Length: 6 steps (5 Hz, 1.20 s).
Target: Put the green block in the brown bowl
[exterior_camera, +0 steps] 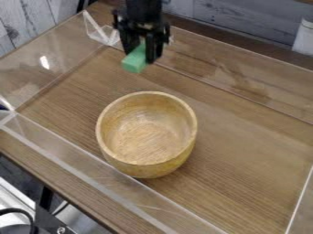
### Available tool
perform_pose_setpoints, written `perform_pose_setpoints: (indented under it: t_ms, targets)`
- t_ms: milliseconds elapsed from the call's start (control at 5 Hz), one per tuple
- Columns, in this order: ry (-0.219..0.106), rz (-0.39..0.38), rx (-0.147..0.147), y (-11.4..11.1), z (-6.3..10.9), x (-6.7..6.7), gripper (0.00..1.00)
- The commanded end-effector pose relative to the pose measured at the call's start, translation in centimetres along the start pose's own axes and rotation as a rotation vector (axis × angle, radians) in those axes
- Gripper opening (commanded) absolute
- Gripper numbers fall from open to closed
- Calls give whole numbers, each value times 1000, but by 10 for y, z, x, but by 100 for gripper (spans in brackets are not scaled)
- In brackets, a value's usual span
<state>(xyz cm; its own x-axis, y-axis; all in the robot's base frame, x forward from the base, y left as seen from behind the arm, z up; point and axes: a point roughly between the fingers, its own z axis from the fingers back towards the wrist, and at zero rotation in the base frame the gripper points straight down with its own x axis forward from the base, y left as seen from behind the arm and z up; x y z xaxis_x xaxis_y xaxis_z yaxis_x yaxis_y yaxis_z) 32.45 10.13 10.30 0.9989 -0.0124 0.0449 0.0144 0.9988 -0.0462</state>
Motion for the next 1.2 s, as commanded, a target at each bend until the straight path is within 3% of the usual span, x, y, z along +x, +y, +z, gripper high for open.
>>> perform_pose_setpoints:
  t_ms: [0,600,1000]
  targets:
    - [-68,-31,5,-14,31,-14,0]
    - [-3,-143,-23,-56,16,-69,0]
    - [27,-200,-25,-77,-5,-84,0]
